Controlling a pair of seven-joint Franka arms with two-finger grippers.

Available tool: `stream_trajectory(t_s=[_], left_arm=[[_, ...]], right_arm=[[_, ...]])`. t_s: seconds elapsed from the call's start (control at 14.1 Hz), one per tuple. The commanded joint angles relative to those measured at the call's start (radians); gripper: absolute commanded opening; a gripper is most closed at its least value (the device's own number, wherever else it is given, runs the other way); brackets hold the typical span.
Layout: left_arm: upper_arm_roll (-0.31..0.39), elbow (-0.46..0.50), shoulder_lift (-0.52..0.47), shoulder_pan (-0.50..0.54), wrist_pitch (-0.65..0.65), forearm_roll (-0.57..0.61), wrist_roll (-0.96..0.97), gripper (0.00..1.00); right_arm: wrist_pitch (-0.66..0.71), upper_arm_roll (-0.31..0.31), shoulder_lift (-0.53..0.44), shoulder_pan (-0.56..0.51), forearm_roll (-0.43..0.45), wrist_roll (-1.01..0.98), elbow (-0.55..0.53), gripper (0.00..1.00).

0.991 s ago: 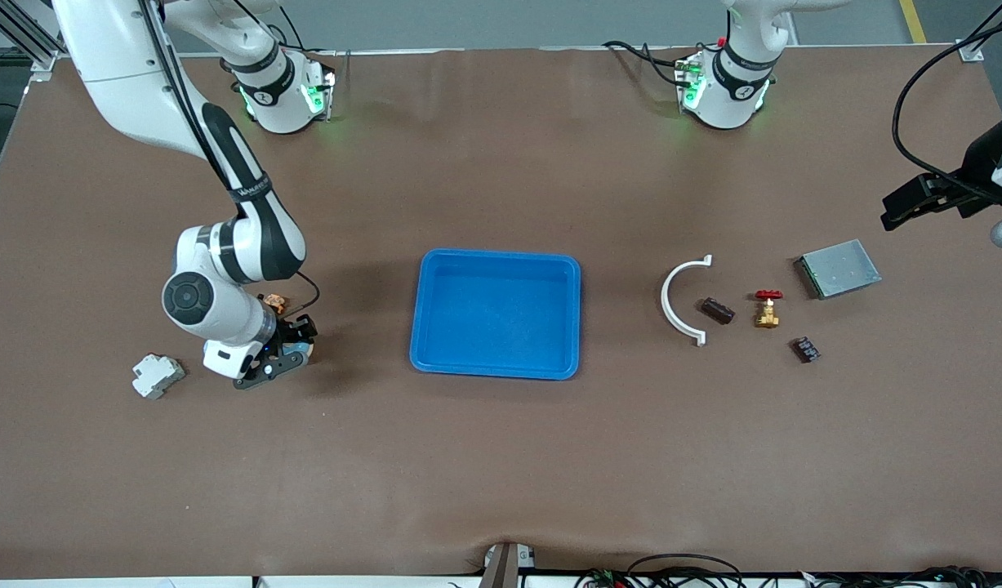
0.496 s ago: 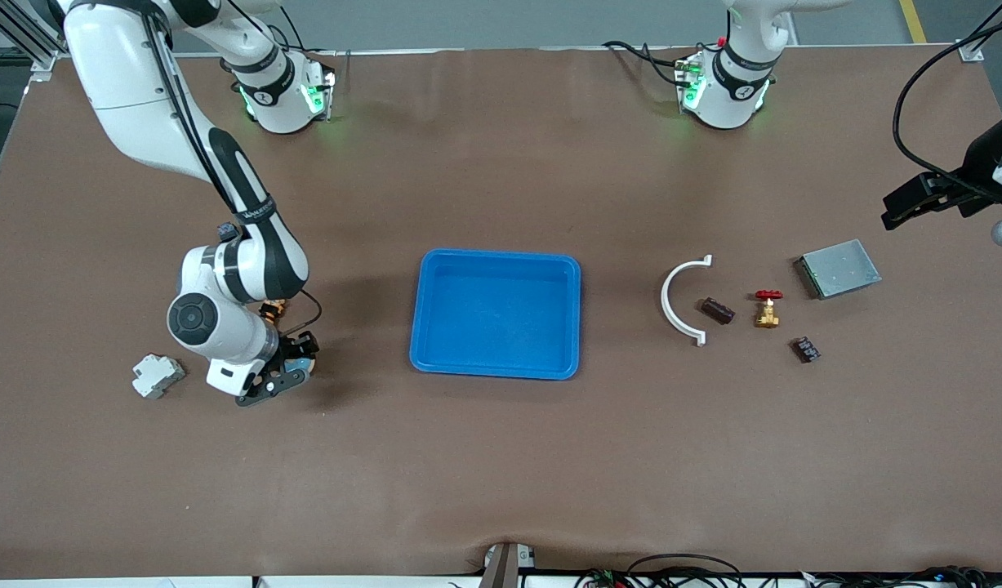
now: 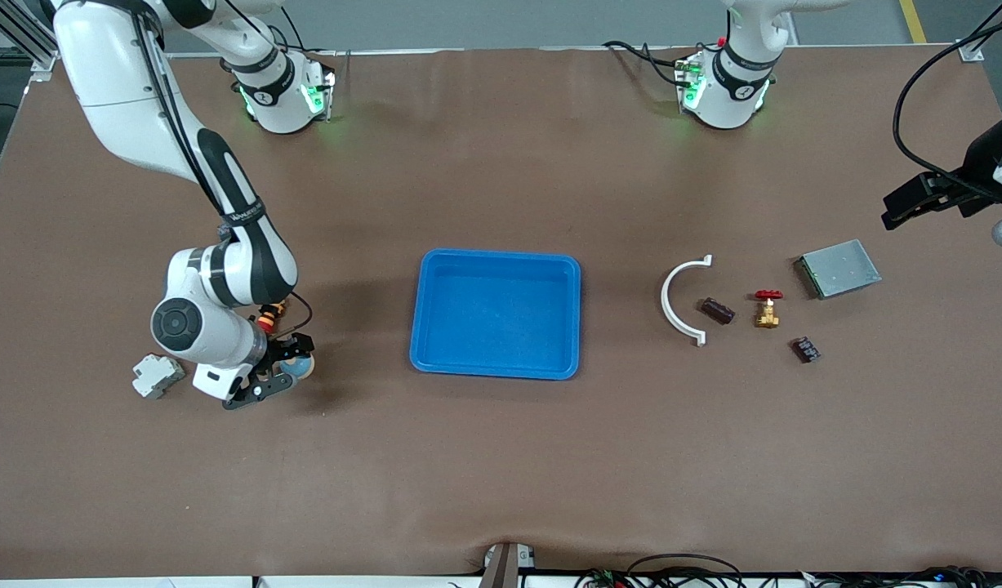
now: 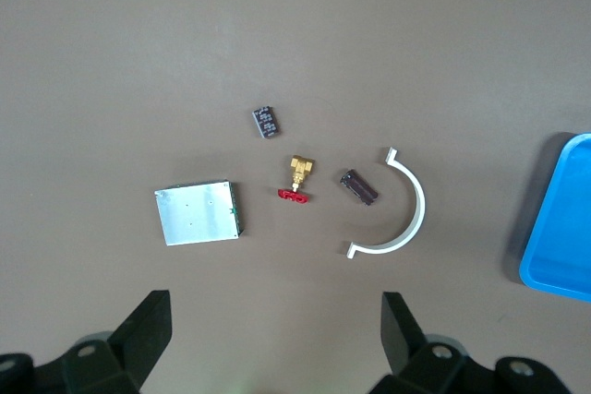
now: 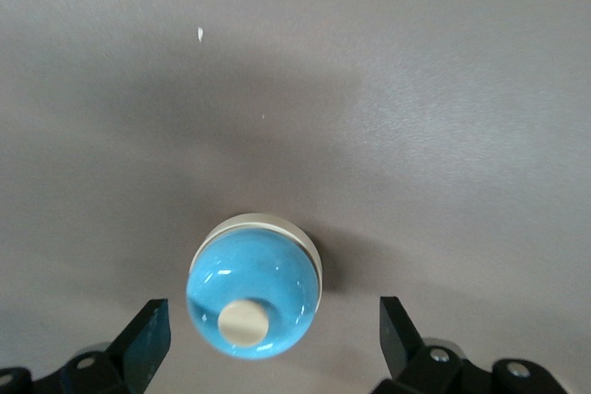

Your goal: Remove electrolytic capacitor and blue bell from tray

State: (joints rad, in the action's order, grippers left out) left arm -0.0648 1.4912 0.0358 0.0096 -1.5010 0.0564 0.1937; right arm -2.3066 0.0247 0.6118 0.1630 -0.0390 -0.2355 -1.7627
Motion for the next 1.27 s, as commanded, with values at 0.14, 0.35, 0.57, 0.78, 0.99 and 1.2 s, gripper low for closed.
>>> stream_trajectory(t_s=[0.14,0.35,0.57,0.78,0.99,1.2], left_arm=[[-0.01,0.001,-0.017,-0.003,0.005,-0.012,-0.005,1.0],[-0.053,0.009,-0.031,0.0,0.007,-0.004,0.006,1.0],[-0.064,0.015,-0.033,-0.002,0.008,-0.004,0.001,1.0],[-0.073,0.015,-0.033,0.001,0.005,-0.009,-0.01,1.0],[-0.073,0.014,-0.033,0.001,0.007,-0.01,-0.016,1.0],[-0.073,0.014,-0.045,0.001,0.007,-0.01,-0.017,1.0]], right_arm=[[0.252,-0.016,-0.183,-0.008,-0.009,0.113,-0.011,1.0],[0.384,-0.012,-0.282,-0.033,0.007,0.133,-0.006,1.0],[0.507,-0.012,-0.346,-0.066,0.008,0.133,0.037,1.0],[0.598,-0.014,-0.409,-0.1,0.008,0.134,0.084,1.0],[0.634,-0.02,-0.483,-0.143,0.007,0.136,0.091,1.0],[0.763,-0.022,-0.504,-0.177,0.007,0.133,0.162,1.0]])
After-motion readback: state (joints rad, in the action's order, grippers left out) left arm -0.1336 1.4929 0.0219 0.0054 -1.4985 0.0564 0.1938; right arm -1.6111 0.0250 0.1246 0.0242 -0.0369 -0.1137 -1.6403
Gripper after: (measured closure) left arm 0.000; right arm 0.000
